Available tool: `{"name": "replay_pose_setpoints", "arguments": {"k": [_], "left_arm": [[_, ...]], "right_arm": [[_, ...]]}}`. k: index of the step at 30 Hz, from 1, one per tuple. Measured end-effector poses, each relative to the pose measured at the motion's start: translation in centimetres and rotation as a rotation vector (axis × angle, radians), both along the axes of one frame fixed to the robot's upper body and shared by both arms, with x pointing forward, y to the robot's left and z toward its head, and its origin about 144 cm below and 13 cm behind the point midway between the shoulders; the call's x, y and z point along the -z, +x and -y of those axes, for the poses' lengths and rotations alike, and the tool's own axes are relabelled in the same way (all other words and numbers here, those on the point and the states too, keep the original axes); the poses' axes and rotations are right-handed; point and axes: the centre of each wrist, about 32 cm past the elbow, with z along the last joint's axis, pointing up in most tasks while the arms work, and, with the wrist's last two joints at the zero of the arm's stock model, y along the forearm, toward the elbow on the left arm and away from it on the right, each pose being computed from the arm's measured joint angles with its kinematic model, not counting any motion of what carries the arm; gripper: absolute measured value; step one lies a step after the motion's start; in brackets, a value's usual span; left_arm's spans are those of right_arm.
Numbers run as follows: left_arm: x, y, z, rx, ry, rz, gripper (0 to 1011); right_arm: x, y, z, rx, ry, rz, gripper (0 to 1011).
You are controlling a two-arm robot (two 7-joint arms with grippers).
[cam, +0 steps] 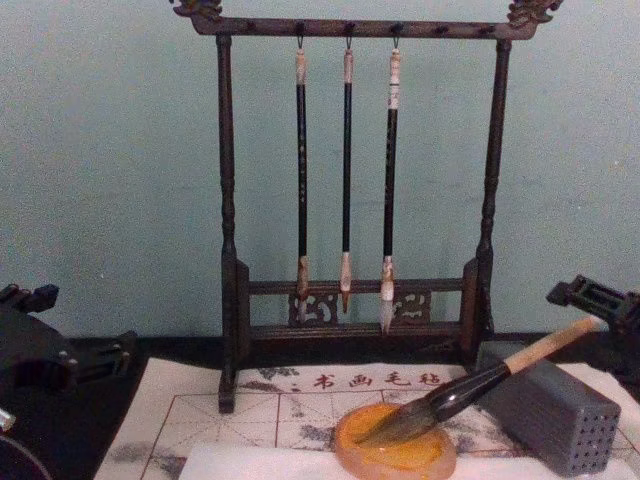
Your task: Pick up the brush from the inkstone, write on the paper, then place the brush back to its original position.
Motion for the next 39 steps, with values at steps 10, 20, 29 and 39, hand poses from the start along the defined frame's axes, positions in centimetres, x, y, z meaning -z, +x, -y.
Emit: {"name": "replay_pose_setpoints", "arguments": {"k": [10, 20, 29, 39], "left_arm": [[0.0, 0.0, 0.0, 0.0, 0.0, 0.0, 1001], [0.0, 0.0, 0.0, 0.0, 0.0, 0.0, 1001], [0.0, 0.0, 0.0, 0.0, 0.0, 0.0, 1001], [0.0, 0.0, 0.0, 0.0, 0.0, 0.0, 1001]], "right_arm": [[-0.3, -2.3, 0.3, -0.012, -0.052, 0.031, 1000], [-0.8, -4.4, -0.4, -0.052, -0.209, 0.114, 1000], [-0.6, -5.6, -1.8, -0.083, -0.517, 0.233, 1000], [0.0, -6.3, -2.9, -0.091, -0.758, 0.346, 1000]]}}
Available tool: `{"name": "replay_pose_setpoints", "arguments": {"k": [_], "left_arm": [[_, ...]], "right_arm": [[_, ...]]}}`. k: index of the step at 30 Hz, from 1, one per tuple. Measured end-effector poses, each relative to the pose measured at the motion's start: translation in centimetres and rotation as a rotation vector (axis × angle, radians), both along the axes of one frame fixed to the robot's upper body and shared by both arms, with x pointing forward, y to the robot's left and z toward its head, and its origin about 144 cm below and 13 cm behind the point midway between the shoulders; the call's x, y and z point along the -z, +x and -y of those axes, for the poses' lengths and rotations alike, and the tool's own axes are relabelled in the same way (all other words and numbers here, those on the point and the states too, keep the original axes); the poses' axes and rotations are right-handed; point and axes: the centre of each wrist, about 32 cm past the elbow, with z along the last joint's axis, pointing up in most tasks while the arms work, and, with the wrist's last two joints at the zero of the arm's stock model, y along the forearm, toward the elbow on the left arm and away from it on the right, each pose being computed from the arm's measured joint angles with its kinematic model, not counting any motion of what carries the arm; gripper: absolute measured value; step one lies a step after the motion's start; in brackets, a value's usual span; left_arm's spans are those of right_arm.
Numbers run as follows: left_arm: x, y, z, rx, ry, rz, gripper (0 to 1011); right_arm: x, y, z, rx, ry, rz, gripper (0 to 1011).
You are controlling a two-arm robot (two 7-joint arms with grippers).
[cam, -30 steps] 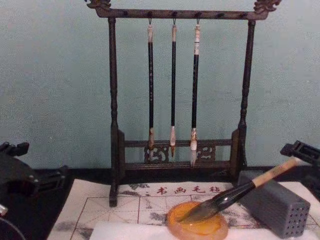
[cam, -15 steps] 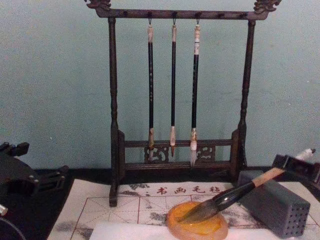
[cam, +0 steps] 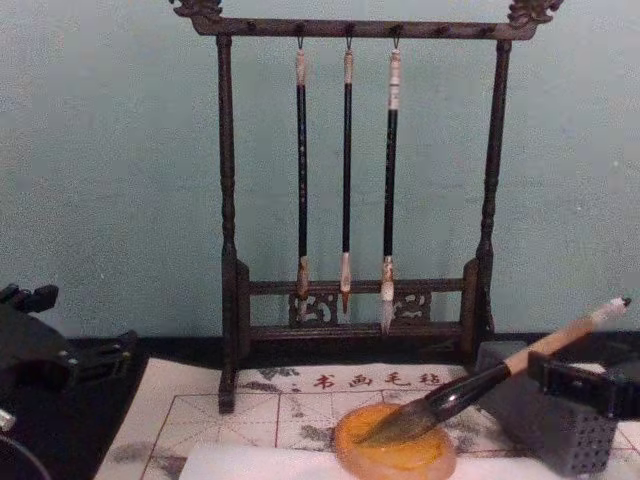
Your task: Pick up the brush from the inkstone, write on the paper, then place the brush back to its original position.
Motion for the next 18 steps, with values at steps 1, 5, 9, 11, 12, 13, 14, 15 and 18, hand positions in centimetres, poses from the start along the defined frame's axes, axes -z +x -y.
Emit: {"name": "replay_pose_setpoints", "arguments": {"k": [1, 5, 9, 11, 12, 13, 14, 15, 18], "left_arm": [[0.0, 0.0, 0.0, 0.0, 0.0, 0.0, 1001], [0.0, 0.0, 0.0, 0.0, 0.0, 0.0, 1001], [0.0, 0.0, 0.0, 0.0, 0.0, 0.0, 1001], [0.0, 0.0, 0.0, 0.0, 0.0, 0.0, 1001], [0.0, 0.0, 0.0, 0.0, 0.0, 0.0, 1001], [0.0, 0.0, 0.0, 0.0, 0.0, 0.0, 1001], [0.0, 0.0, 0.0, 0.0, 0.0, 0.0, 1001], [0.0, 0.0, 0.0, 0.0, 0.0, 0.0, 1001], [0.0, 0.0, 0.0, 0.0, 0.0, 0.0, 1001]], "right_arm": [[0.05, -0.03, -0.06, -0.001, -0.013, 0.006, 1000], [0.33, -0.11, -0.29, -0.001, -0.064, 0.03, 1000], [0.32, -0.11, -0.28, -0.001, -0.064, 0.03, 1000], [0.32, -0.11, -0.27, -0.001, -0.063, 0.03, 1000], [0.32, -0.11, -0.27, -0.001, -0.063, 0.03, 1000], [0.32, -0.11, -0.27, -0.001, -0.062, 0.029, 1000], [0.31, -0.11, -0.27, -0.001, -0.062, 0.029, 1000], [0.31, -0.11, -0.26, -0.001, -0.062, 0.029, 1000], [0.3, -0.11, -0.26, -0.001, -0.06, 0.029, 1000]]}}
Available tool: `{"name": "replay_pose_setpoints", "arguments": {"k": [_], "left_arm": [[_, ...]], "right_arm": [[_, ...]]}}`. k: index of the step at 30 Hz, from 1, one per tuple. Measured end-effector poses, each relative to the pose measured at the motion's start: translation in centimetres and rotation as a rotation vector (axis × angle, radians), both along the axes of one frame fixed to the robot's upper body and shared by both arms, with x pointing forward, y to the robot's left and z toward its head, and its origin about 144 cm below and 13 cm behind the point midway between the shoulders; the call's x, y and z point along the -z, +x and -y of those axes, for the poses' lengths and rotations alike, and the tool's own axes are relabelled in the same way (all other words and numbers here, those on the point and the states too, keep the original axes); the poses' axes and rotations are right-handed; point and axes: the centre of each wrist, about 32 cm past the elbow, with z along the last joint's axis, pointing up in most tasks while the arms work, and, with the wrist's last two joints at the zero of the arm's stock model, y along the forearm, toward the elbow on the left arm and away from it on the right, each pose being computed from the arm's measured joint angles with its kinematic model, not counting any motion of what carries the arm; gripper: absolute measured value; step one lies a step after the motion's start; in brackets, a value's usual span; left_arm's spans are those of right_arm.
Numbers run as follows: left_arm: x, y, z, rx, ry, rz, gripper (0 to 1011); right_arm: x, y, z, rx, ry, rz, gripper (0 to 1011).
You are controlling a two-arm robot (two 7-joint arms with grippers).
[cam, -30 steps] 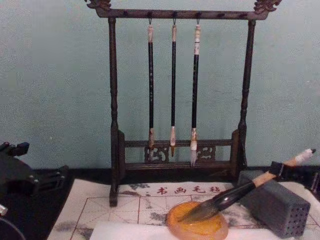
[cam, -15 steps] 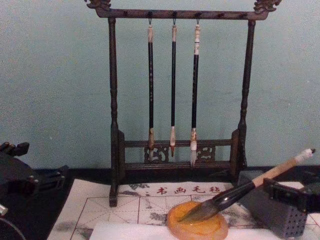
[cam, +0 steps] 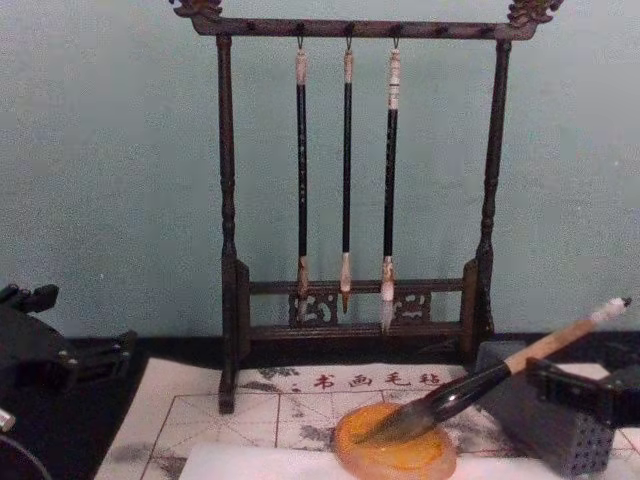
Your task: Pick up the brush from the inkstone, write on the paper, then place the brush back to its original position.
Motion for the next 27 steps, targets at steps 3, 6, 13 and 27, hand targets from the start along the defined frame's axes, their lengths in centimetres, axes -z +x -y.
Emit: {"name": "replay_pose_setpoints", "arguments": {"k": [3, 6, 13, 27], "left_arm": [[0.0, 0.0, 0.0, 0.0, 0.0, 0.0, 1001], [0.0, 0.0, 0.0, 0.0, 0.0, 0.0, 1001], [0.0, 0.0, 0.0, 0.0, 0.0, 0.0, 1001], [0.0, 0.0, 0.0, 0.0, 0.0, 0.0, 1001]], "right_arm": [[-0.01, 0.0, 0.01, 0.0, 0.001, 0.0, 1000], [-0.02, 0.01, 0.01, 0.0, 0.002, -0.001, 1000], [-0.04, 0.01, 0.03, 0.0, 0.003, -0.001, 1000], [-0.05, 0.01, 0.02, -0.001, 0.005, -0.001, 1000]]}}
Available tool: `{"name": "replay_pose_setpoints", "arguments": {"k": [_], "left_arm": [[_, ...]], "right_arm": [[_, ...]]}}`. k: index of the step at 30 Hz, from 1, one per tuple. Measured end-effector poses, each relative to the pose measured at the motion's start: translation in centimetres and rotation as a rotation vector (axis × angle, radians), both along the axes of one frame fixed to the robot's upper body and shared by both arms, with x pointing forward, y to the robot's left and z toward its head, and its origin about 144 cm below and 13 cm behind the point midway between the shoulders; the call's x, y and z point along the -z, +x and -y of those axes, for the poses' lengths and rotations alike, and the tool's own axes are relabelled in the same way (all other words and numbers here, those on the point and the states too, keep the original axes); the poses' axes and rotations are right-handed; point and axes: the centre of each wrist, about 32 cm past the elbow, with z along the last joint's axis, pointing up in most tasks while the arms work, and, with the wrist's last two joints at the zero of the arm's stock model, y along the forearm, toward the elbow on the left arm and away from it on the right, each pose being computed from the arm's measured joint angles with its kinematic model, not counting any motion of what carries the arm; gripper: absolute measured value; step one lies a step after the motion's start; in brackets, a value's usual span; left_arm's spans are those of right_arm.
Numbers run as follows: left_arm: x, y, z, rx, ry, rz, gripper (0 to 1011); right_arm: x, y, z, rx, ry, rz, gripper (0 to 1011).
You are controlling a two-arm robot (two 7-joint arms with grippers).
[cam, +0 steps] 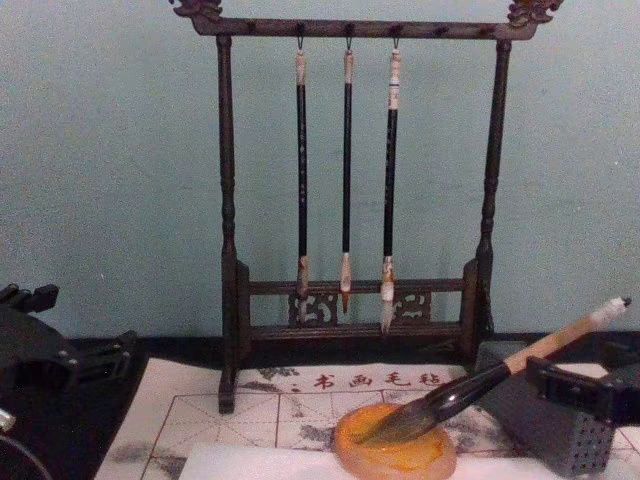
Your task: Pick up the brush from the inkstone, write on the paper, then place the brush back to its original position.
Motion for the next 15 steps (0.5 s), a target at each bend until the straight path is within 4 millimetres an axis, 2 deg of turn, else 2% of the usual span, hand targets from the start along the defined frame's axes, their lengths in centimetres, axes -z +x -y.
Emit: {"name": "replay_pose_setpoints", "arguments": {"k": [15], "left_arm": [[0.0, 0.0, 0.0, 0.0, 0.0, 0.0, 1001]], "right_arm": [[0.0, 0.0, 0.0, 0.0, 0.0, 0.0, 1000]]}}
